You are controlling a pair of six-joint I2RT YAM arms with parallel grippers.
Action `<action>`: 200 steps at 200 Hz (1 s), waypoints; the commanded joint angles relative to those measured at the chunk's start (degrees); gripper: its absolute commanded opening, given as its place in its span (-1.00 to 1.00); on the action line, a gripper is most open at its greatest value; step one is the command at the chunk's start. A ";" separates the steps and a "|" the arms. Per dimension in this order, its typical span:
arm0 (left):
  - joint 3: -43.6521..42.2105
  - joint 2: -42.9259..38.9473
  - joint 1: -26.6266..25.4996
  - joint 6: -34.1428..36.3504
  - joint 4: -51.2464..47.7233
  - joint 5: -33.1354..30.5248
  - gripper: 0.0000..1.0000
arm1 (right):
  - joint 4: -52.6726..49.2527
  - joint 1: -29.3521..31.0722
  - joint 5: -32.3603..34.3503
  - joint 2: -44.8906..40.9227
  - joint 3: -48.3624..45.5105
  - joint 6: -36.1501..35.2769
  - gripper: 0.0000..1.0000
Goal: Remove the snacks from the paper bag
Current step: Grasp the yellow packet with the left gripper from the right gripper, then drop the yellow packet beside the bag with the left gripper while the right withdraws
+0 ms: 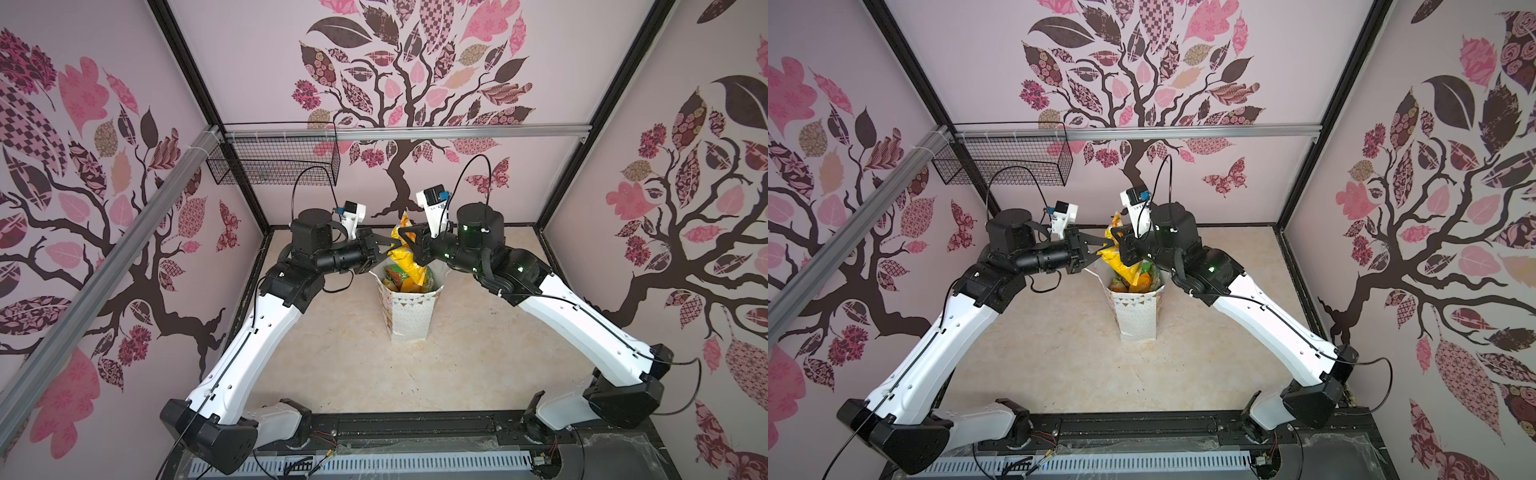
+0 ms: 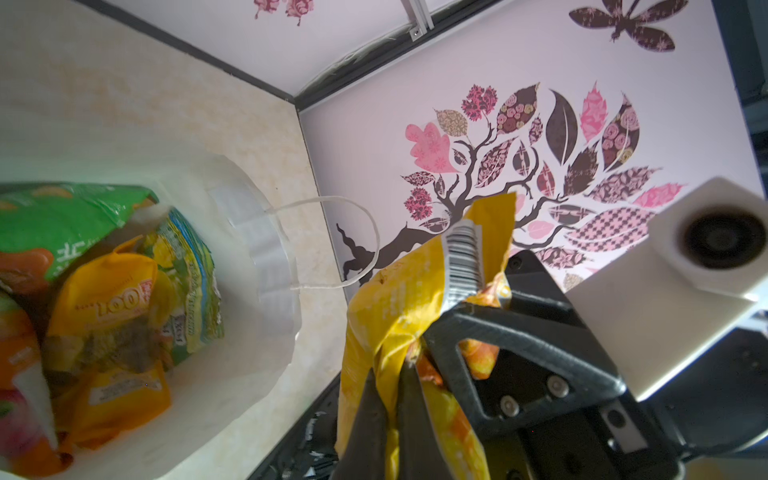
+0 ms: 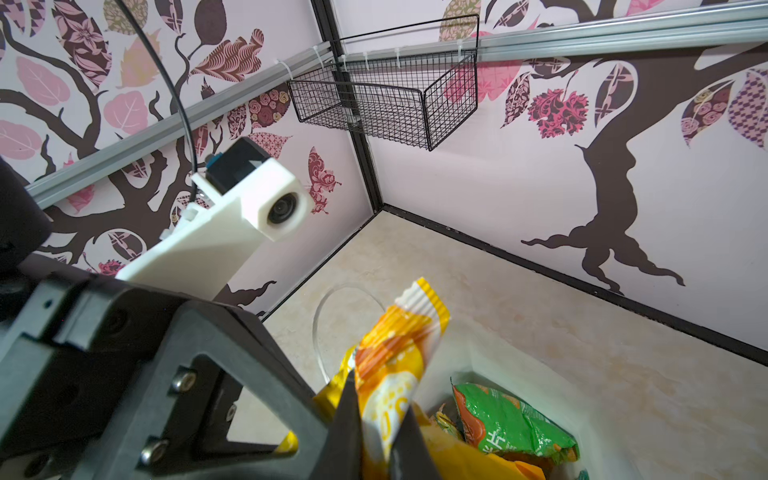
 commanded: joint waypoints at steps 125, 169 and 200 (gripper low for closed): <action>7.36 -4.02 0.43 17.58 -2.55 -7.56 -1.00 | 11.53 0.36 -0.66 -15.32 -9.19 -1.29 0.59; 5.93 -5.48 7.89 20.79 -0.27 -10.83 -1.00 | 16.47 0.36 5.07 -21.50 -17.95 -3.49 1.00; 5.07 -5.10 14.03 20.08 -0.45 -11.30 -1.00 | 16.94 0.35 5.84 -23.60 -22.20 -3.85 1.00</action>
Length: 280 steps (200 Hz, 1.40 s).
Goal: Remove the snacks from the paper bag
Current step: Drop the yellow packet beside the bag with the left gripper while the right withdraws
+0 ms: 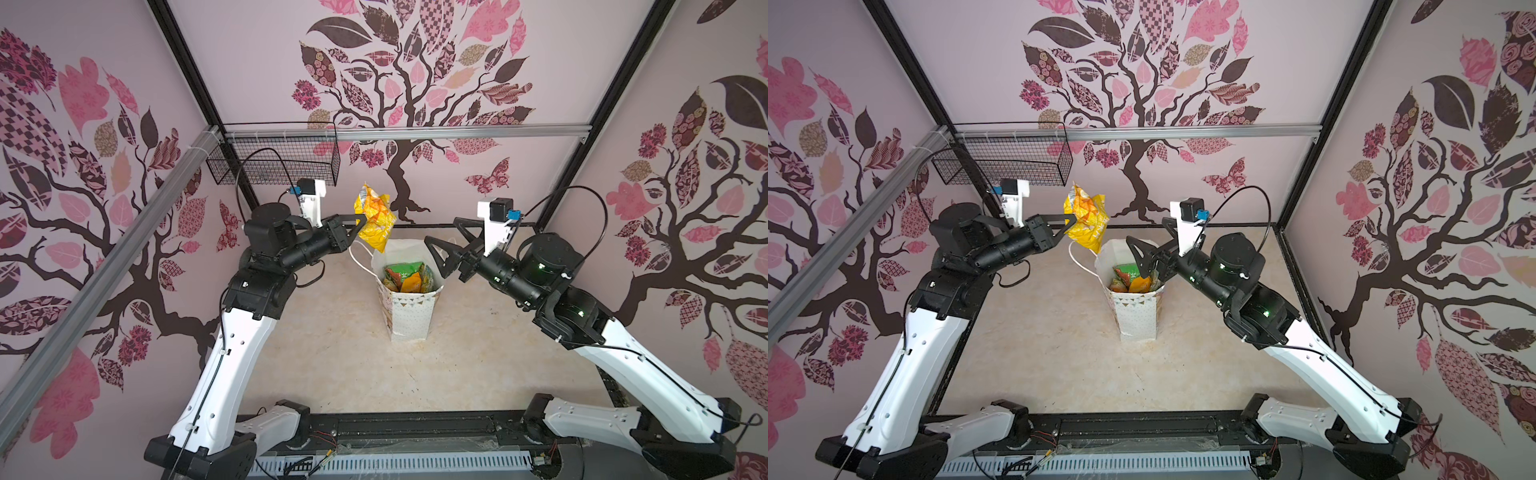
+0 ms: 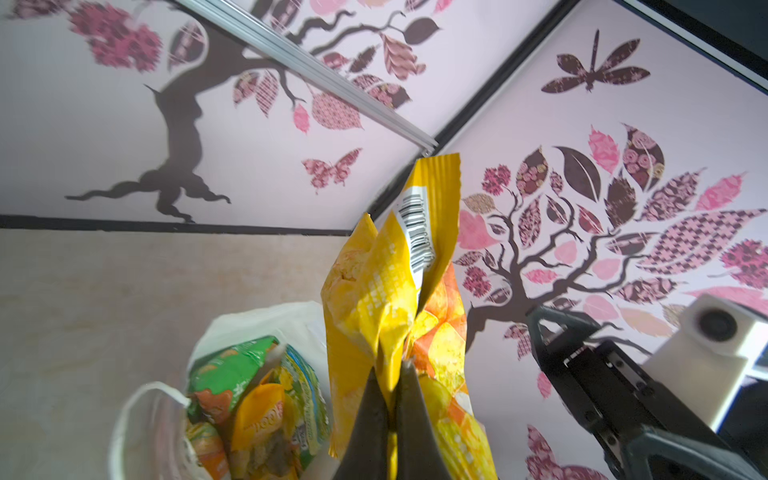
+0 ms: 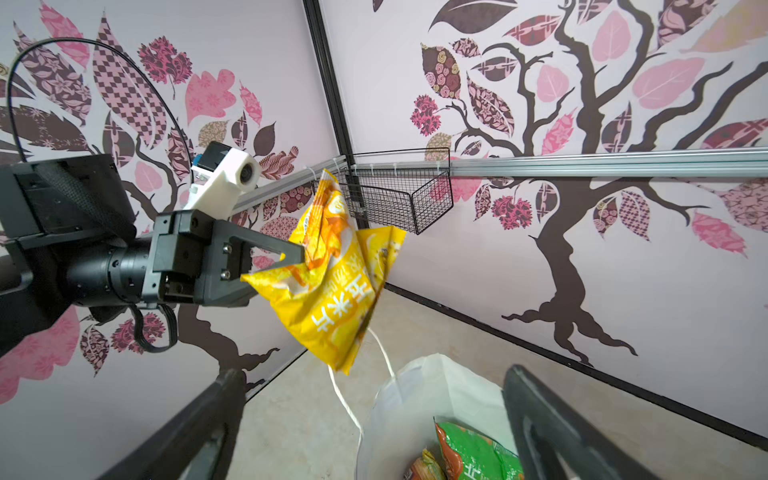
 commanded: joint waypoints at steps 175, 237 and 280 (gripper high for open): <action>-20.92 13.16 20.70 3.76 8.73 -14.87 -1.00 | -8.08 0.40 -1.18 3.06 -3.87 3.32 0.99; -19.50 27.80 20.76 6.56 16.15 -16.48 -1.00 | -10.85 0.41 -0.62 3.24 -4.21 2.74 1.00; -15.99 36.84 20.87 8.39 16.42 -16.74 -1.00 | -12.31 0.33 0.54 3.15 -4.57 1.95 1.00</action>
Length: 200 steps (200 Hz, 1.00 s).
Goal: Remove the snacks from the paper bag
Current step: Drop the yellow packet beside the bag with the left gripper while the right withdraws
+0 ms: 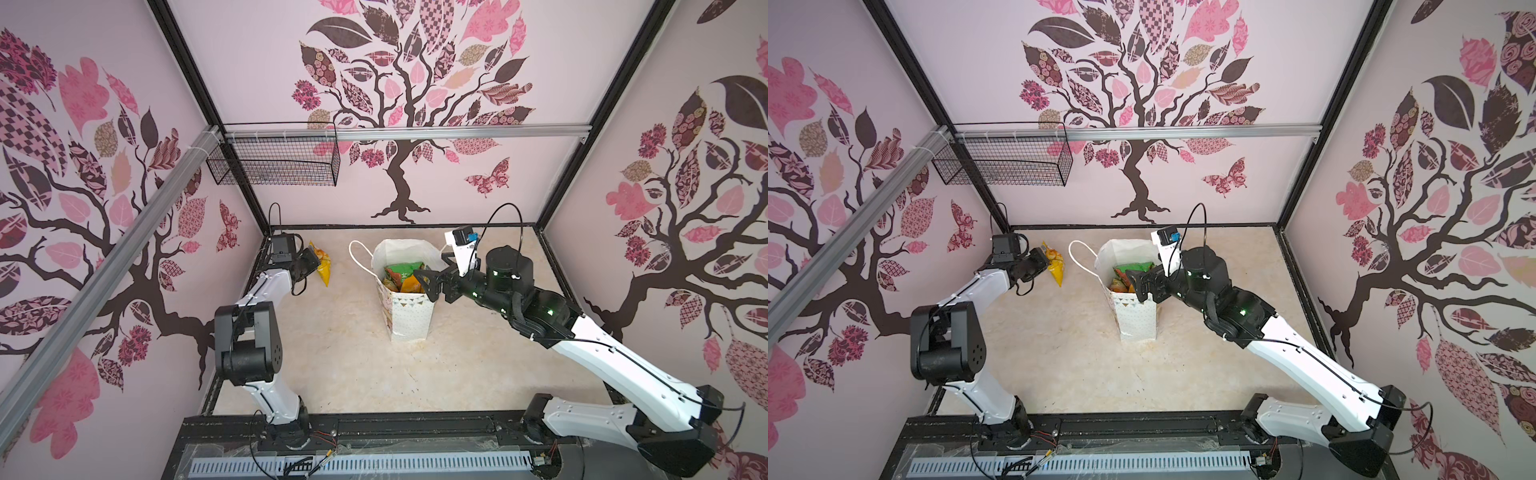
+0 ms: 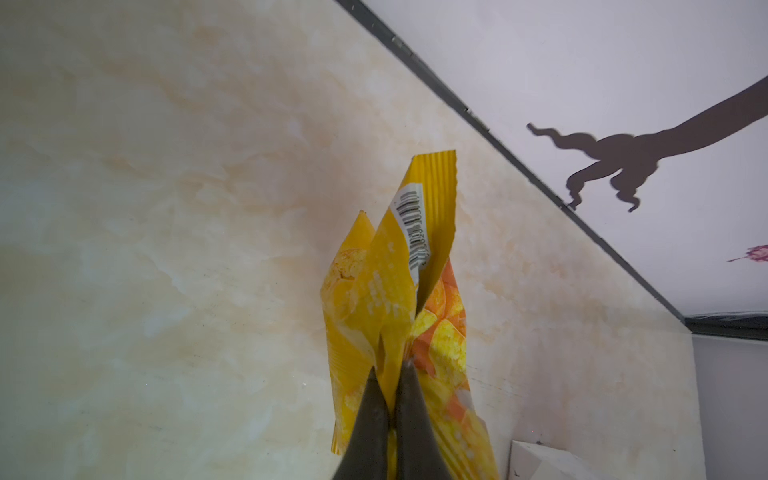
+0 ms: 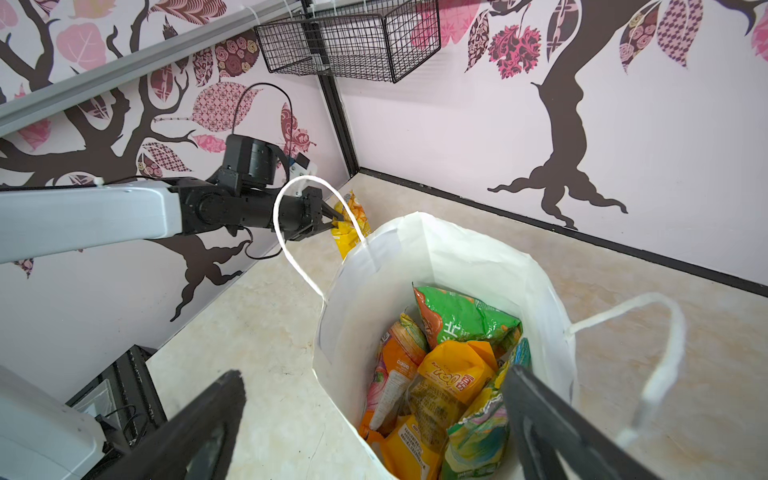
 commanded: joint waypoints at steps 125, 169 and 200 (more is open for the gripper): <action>3.74 -5.45 0.22 1.63 -2.71 -2.02 0.21 | -5.39 0.33 6.67 2.35 6.00 0.38 0.99; 2.18 -16.52 0.22 0.58 -5.51 2.48 0.21 | -6.43 0.38 8.41 4.08 8.74 1.12 0.99; -0.28 -28.11 -0.73 0.62 -7.15 4.50 0.24 | -8.22 0.40 8.07 6.86 11.90 1.62 0.99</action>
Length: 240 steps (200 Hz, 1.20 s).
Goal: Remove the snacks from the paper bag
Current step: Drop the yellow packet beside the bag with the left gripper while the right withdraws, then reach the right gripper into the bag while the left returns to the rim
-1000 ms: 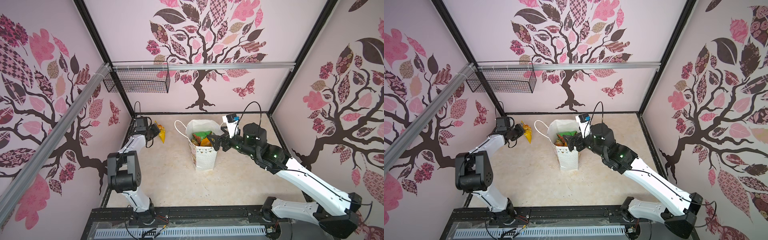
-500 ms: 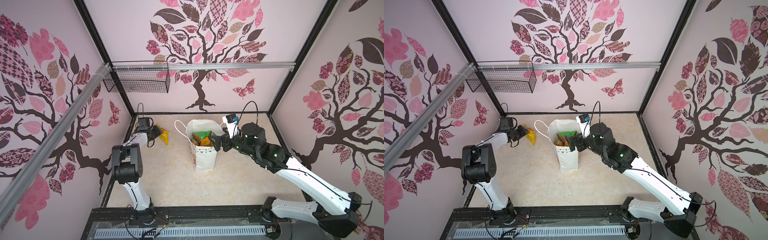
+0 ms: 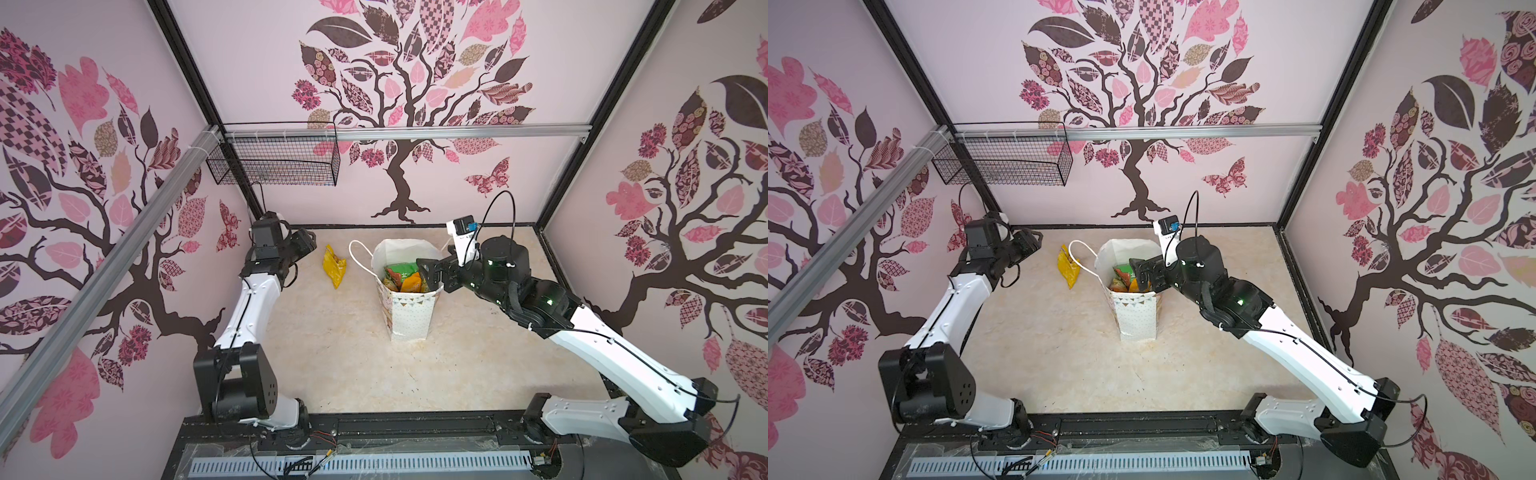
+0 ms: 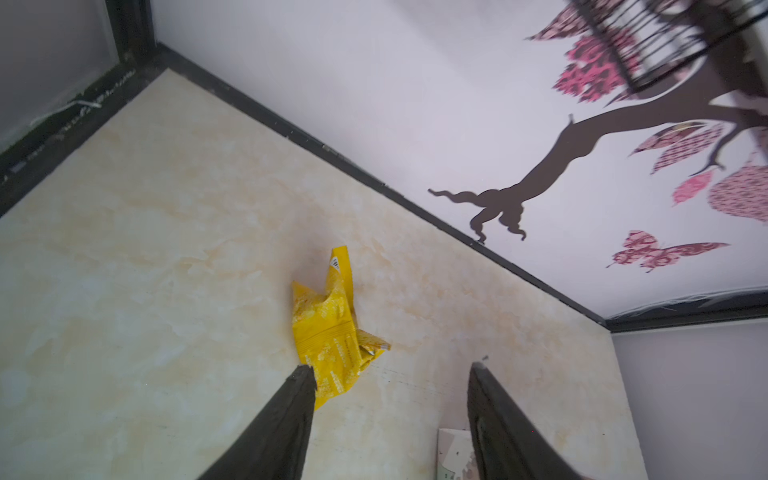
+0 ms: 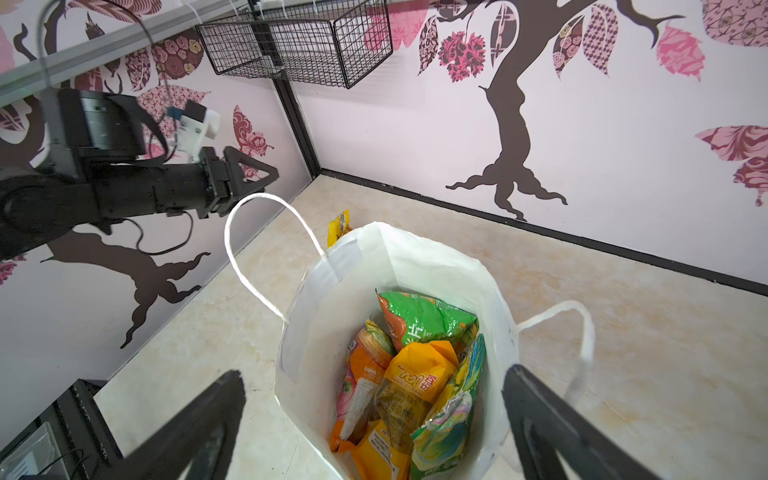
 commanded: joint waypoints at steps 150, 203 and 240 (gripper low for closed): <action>9.53 -25.59 -29.72 25.39 -21.76 2.69 0.78 | -25.28 0.30 -3.18 26.51 29.30 0.57 0.99; 11.40 -26.42 -36.06 32.60 -26.83 6.98 0.92 | -32.71 -0.24 -4.14 35.70 36.59 0.82 0.99; 12.26 -27.31 -36.23 34.54 -28.60 6.73 0.97 | -34.69 -1.47 -6.55 39.67 37.70 1.53 0.99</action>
